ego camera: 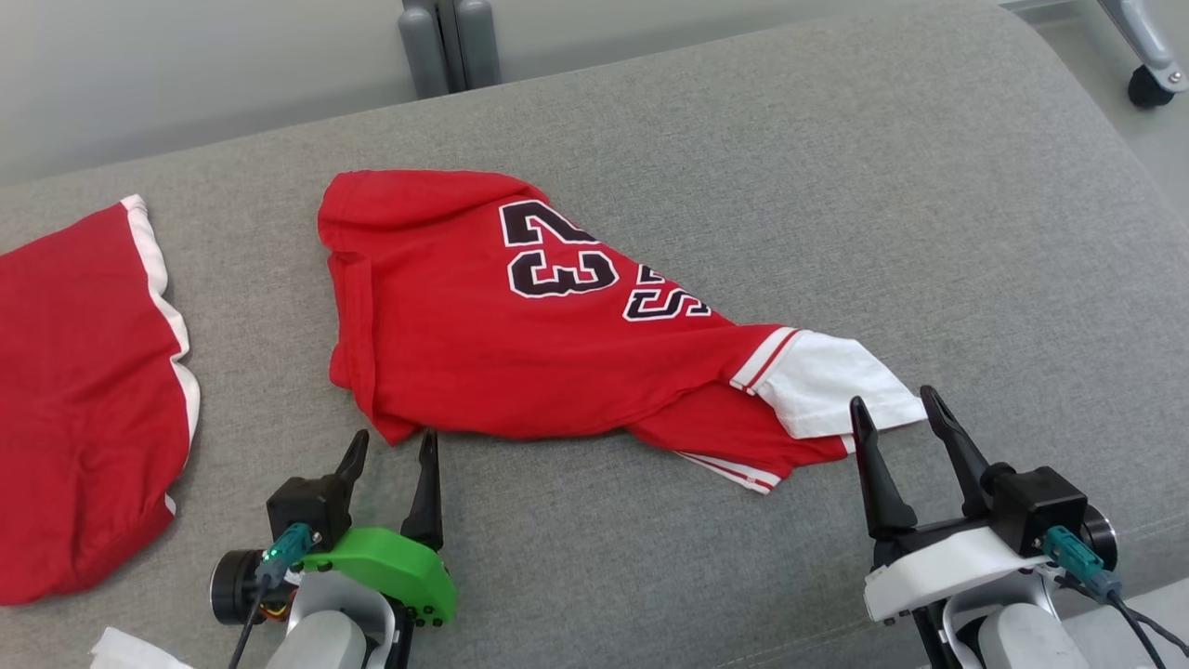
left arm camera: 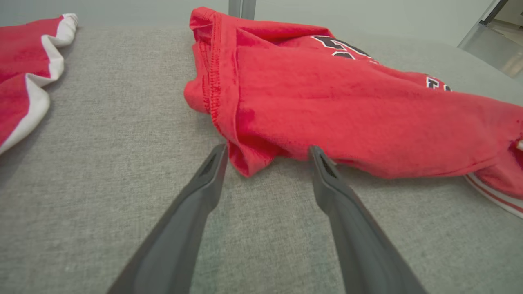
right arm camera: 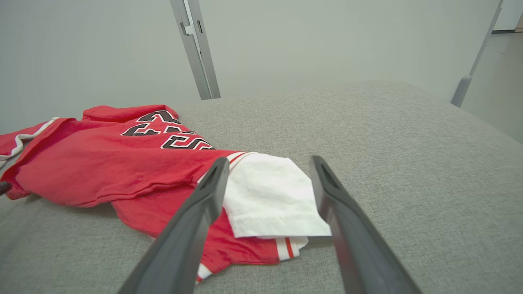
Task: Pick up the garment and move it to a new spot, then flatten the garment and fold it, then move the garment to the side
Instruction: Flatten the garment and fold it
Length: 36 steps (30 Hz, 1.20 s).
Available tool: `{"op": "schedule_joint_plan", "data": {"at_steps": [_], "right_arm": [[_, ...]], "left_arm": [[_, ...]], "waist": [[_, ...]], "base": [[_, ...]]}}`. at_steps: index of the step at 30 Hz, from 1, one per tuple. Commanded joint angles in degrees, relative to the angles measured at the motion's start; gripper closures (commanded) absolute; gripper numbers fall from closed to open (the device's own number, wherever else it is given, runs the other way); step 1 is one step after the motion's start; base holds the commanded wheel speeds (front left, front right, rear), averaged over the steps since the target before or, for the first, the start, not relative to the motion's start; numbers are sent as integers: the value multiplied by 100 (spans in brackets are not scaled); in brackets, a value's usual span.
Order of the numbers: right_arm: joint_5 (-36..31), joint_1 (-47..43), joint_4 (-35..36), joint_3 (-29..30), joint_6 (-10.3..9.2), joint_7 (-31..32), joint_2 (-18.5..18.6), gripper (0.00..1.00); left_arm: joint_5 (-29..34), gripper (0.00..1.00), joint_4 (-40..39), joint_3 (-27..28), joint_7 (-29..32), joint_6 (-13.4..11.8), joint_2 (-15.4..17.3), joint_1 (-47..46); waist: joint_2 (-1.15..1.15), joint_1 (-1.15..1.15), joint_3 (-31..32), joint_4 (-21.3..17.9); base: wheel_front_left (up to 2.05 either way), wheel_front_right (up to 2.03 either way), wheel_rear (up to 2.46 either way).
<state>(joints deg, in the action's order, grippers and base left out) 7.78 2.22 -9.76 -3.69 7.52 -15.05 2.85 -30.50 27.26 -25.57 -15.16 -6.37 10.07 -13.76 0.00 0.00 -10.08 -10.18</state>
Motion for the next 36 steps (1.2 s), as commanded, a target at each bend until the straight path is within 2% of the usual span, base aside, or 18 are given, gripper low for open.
{"op": "schedule_joint_plan", "data": {"at_steps": [1, 6, 8, 10, 11, 13, 14, 15, 21, 25, 30, 36], "right_arm": [[-33, 73, 24, -12, -6, -20, 7, 0], [-31, 70, 23, 12, -6, -20, 7, 0], [-27, 58, 18, 20, -6, -20, 7, 0], [-19, 49, 12, 33, -6, -20, 7, 0], [-14, 44, 10, 37, -6, -20, 7, 0], [-8, 28, 4, 44, -6, -20, 7, 0], [1, 22, 1, 46, -6, -20, 7, 0], [11, 26, 0, 44, -6, -20, 7, 0], [-2, -45, 0, 78, -6, -20, 7, 0], [-25, -147, 26, 161, -6, -20, 7, 0], [-25, -321, 30, 234, -6, -20, 7, 0], [21, -368, 30, 207, -6, -20, 7, 0]], "left_arm": [[111, 0, 162, 49, 1, 60, -33, -165], [193, 0, 810, 244, 1, 178, -147, -391], [215, 31, 980, 373, 1, 192, -175, -458], [253, 35, 1065, 513, 1, 209, -204, -516], [287, 40, 1101, 585, 1, 236, -224, -521], [348, 60, 1164, 654, 1, 271, -240, -518], [383, 75, 1190, 699, 1, 307, -248, -531], [419, 100, 1219, 744, 1, 350, -258, -550], [687, 100, 1071, 806, 1, 658, -229, -556], [736, 100, 1005, 606, 114, 1026, -31, -356], [561, 100, 304, 219, 1048, 1318, 446, -88], [-309, 100, -1598, -43, 2556, 1385, 1240, 518]], "waist": [[0, 0, -75, -44], [0, 0, -138, -129], [0, 0, -143, -156], [0, 0, -143, -173], [0, 0, -138, -177], [0, 0, -126, -176], [0, 0, -124, -174], [0, 0, -125, -167], [0, 0, -33, -51], [0, 0, 69, 66], [0, 0, 199, 266], [0, 0, 271, 391]], "base": [[0, 0, 0], [0, 0, 0], [0, 0, 0], [0, 0, 0], [0, 0, 0], [0, 0, 0], [0, 0, 0], [0, 0, 0], [0, 0, 0], [0, 0, 0], [0, 0, 0], [0, 0, 0]]}}
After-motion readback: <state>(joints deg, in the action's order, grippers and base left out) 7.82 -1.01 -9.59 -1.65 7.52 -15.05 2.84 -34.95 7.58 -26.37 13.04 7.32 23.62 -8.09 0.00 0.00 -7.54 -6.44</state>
